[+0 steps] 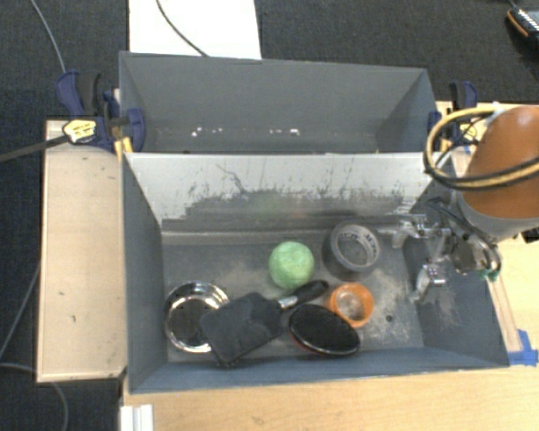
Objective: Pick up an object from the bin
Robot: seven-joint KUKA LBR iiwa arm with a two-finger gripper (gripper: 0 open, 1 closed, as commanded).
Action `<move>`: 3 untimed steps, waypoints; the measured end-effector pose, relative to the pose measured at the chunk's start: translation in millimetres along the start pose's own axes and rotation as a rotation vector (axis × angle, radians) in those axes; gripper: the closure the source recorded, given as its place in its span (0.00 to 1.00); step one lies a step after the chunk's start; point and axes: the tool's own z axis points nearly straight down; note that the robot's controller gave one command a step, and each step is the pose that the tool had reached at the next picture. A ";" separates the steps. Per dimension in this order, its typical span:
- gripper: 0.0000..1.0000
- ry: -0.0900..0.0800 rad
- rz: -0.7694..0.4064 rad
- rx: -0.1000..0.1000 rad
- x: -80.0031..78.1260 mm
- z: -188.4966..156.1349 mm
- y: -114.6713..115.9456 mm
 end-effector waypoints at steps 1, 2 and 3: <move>0.00 0.000 0.000 0.000 0.0 0.0 0.0; 0.00 -0.011 0.033 0.003 13.4 19.9 9.2; 0.00 -0.018 -0.232 0.006 -5.1 38.8 36.1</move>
Offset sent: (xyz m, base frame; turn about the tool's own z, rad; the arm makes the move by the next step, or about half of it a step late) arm -0.0421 0.0274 -0.0604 0.0539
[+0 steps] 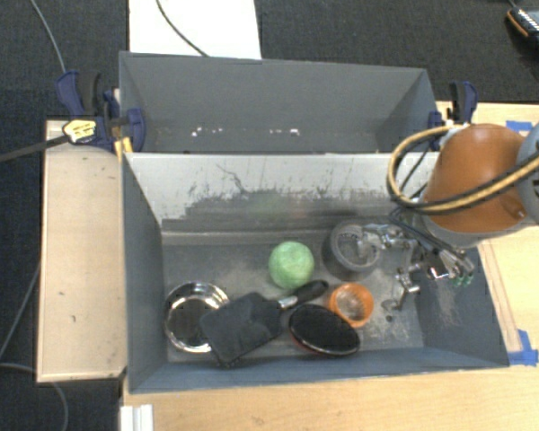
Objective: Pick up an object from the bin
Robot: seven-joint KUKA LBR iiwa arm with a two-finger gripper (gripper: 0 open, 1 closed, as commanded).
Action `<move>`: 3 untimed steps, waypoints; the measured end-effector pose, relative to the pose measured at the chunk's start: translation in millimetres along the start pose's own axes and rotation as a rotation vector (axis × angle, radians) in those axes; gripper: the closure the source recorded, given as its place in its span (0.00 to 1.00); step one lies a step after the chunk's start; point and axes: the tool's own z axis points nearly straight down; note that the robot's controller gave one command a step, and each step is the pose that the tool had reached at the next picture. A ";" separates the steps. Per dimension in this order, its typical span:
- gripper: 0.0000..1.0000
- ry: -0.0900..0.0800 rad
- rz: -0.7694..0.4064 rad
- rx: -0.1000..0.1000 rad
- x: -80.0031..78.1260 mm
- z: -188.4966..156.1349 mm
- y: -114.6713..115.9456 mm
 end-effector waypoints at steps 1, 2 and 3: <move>0.00 0.015 0.373 -0.005 8.7 34.0 44.9; 0.00 0.009 0.270 -0.001 5.0 34.3 57.2; 0.00 0.006 0.136 -0.001 18.5 -5.6 37.2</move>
Offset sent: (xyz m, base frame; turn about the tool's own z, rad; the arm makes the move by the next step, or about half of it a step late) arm -0.0188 0.0776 -0.0371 0.1221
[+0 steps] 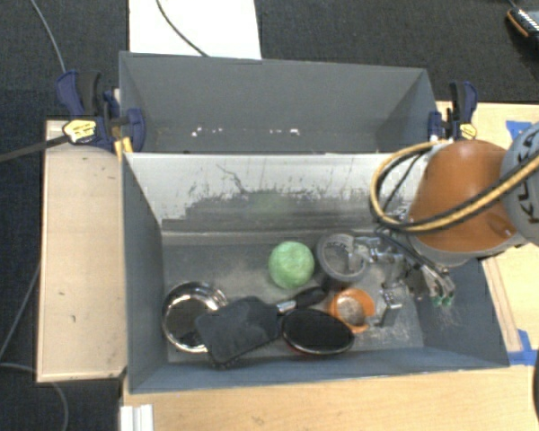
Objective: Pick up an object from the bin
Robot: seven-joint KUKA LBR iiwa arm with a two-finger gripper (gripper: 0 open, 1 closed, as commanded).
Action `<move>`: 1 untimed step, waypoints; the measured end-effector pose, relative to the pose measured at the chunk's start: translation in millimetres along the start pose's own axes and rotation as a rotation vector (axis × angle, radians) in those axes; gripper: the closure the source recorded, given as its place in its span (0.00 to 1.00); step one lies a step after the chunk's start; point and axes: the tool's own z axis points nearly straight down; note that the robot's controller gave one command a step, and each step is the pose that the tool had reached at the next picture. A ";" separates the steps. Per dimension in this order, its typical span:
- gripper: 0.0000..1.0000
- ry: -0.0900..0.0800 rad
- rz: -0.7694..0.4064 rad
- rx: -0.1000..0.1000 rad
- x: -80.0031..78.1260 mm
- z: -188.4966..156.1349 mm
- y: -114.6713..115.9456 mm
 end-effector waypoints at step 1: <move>0.00 -0.021 0.121 0.001 7.8 61.3 61.0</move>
Offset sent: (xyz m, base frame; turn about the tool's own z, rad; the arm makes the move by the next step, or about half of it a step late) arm -0.0016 0.0544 -0.0653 0.0613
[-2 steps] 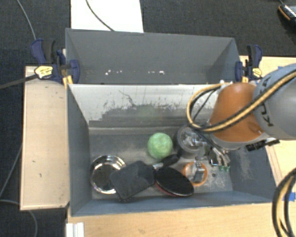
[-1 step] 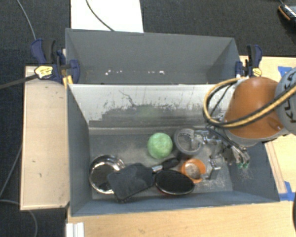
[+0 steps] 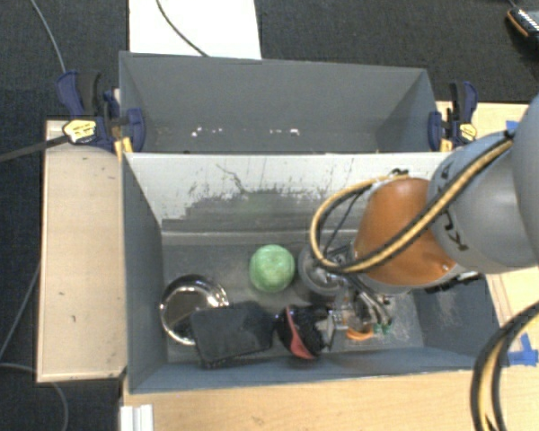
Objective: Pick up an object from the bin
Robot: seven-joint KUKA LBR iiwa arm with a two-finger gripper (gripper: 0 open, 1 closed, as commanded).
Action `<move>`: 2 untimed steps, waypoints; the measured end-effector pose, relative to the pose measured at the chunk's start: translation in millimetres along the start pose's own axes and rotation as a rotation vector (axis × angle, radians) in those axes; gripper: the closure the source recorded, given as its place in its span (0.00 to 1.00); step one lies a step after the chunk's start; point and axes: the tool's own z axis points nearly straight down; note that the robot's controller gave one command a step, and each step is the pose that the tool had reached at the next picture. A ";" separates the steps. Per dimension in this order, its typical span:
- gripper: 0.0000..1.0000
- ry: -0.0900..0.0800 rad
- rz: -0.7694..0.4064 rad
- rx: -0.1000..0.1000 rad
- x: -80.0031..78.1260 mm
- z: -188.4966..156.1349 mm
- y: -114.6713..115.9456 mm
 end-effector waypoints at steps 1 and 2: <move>0.00 0.013 -0.059 0.000 -13.9 2.9 -5.3; 0.00 0.007 -0.009 -0.003 0.0 3.3 17.3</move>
Offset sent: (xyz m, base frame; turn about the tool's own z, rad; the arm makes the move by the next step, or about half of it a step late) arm -0.0016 0.0174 -0.0045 -0.0092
